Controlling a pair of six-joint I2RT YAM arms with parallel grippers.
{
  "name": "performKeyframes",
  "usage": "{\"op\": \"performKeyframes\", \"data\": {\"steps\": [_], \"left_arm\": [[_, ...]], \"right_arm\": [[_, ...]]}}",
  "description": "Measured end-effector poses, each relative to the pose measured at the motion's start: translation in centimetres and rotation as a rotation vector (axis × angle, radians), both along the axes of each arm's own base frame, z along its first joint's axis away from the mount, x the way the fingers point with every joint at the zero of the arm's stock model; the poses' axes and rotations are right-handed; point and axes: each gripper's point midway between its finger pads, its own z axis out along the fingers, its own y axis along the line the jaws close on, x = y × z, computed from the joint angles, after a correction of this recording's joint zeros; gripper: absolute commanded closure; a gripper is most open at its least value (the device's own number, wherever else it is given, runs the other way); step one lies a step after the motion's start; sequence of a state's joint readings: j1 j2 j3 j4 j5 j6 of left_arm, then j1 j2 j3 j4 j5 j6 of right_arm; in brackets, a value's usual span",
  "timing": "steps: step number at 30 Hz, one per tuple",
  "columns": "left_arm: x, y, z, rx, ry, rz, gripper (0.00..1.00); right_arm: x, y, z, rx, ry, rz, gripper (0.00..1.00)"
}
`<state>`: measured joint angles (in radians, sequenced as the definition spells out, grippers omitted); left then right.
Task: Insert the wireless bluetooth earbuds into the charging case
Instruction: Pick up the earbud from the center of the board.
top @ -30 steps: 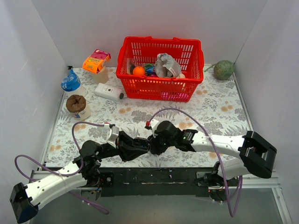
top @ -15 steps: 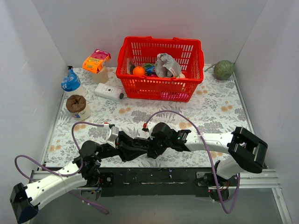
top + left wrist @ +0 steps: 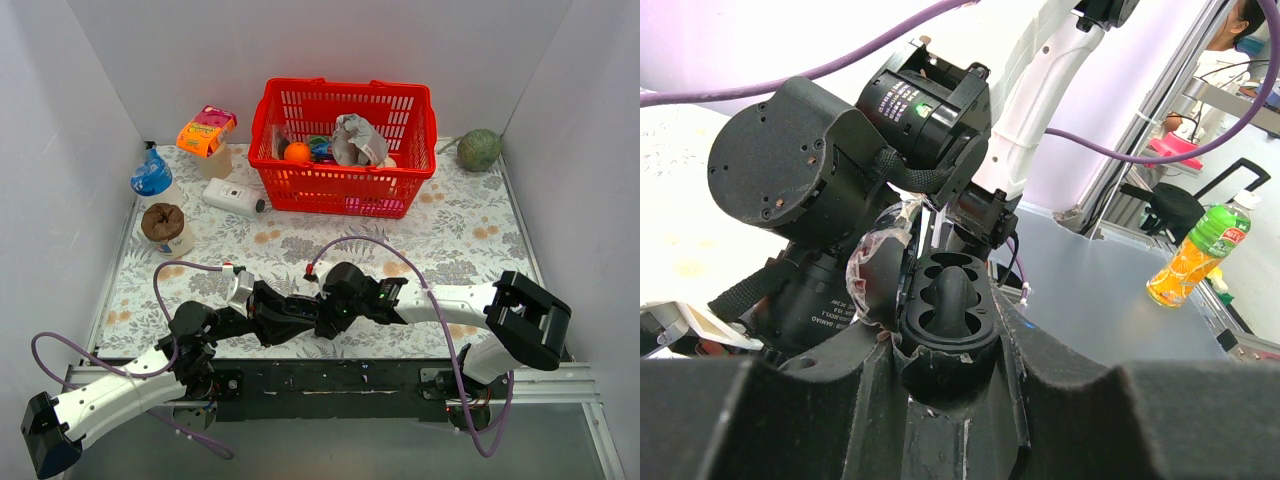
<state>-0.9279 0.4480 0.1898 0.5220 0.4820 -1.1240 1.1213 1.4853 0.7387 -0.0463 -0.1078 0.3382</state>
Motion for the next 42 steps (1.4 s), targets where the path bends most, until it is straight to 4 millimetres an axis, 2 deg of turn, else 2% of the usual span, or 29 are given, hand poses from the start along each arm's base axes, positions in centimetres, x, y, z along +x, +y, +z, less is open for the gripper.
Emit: {"op": "performKeyframes", "data": {"steps": [16, 29, 35, 37, 41, 42], "left_arm": [[0.0, 0.0, 0.0, 0.0, 0.001, 0.0, 1.0], [0.0, 0.0, -0.1, 0.001, 0.012, -0.003, 1.0], [0.0, 0.0, -0.1, 0.0, 0.02, -0.005, 1.0], [-0.1, 0.0, -0.1, 0.0, 0.02, -0.005, 1.0], [-0.1, -0.1, -0.1, 0.0, 0.02, -0.006, 1.0], [-0.1, -0.1, -0.1, 0.0, 0.02, -0.006, 1.0]], "right_arm": [[0.9, -0.5, -0.4, -0.027, -0.033, -0.045, 0.44], [1.7, -1.8, -1.5, -0.09, -0.06, -0.104, 0.6], [2.0, -2.0, -1.6, -0.099, -0.072, -0.122, 0.63], [2.1, -2.0, -1.6, -0.1, -0.074, -0.124, 0.59], [2.1, -2.1, -1.6, -0.102, -0.078, -0.128, 0.39], [2.1, -2.2, -1.6, -0.098, -0.079, -0.127, 0.38]]}}
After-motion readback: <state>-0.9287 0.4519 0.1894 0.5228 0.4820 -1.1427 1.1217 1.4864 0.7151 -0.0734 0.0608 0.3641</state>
